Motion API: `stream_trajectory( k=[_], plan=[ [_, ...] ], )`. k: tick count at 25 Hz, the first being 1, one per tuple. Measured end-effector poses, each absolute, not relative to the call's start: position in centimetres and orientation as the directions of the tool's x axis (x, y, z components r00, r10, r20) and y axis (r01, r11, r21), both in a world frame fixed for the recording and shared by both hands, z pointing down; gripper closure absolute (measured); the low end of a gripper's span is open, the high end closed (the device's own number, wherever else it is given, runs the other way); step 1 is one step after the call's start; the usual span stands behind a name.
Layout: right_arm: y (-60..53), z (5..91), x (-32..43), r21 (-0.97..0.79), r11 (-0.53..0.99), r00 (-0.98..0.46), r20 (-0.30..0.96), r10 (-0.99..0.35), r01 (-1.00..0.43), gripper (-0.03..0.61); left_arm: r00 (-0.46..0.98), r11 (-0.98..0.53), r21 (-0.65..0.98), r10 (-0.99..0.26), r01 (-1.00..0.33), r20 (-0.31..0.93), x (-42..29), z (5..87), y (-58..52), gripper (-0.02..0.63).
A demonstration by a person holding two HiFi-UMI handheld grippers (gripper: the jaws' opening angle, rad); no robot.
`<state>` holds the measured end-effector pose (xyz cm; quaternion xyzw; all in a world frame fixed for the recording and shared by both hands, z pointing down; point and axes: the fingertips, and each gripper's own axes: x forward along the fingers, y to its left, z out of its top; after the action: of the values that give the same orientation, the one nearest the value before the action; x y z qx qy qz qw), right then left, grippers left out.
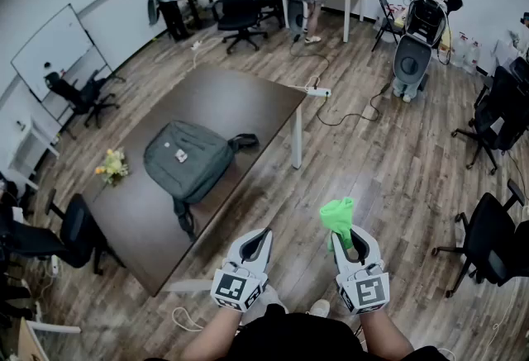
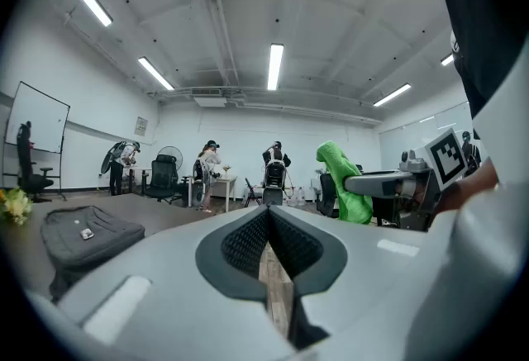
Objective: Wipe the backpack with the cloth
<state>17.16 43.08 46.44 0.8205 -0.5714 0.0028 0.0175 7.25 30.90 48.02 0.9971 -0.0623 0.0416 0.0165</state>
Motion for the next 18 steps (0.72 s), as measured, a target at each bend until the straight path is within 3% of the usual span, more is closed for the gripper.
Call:
stream_trajectory(
  k=[18],
  plan=[
    [40.5, 46.4, 15.9, -0.012, -0.301, 0.301, 0.006, -0.954, -0.953, 0.476, 0.985, -0.988, 0.041, -0.146, -0.150, 0.095, 5.4, 48.9, 29.5, 0.597]
  ],
)
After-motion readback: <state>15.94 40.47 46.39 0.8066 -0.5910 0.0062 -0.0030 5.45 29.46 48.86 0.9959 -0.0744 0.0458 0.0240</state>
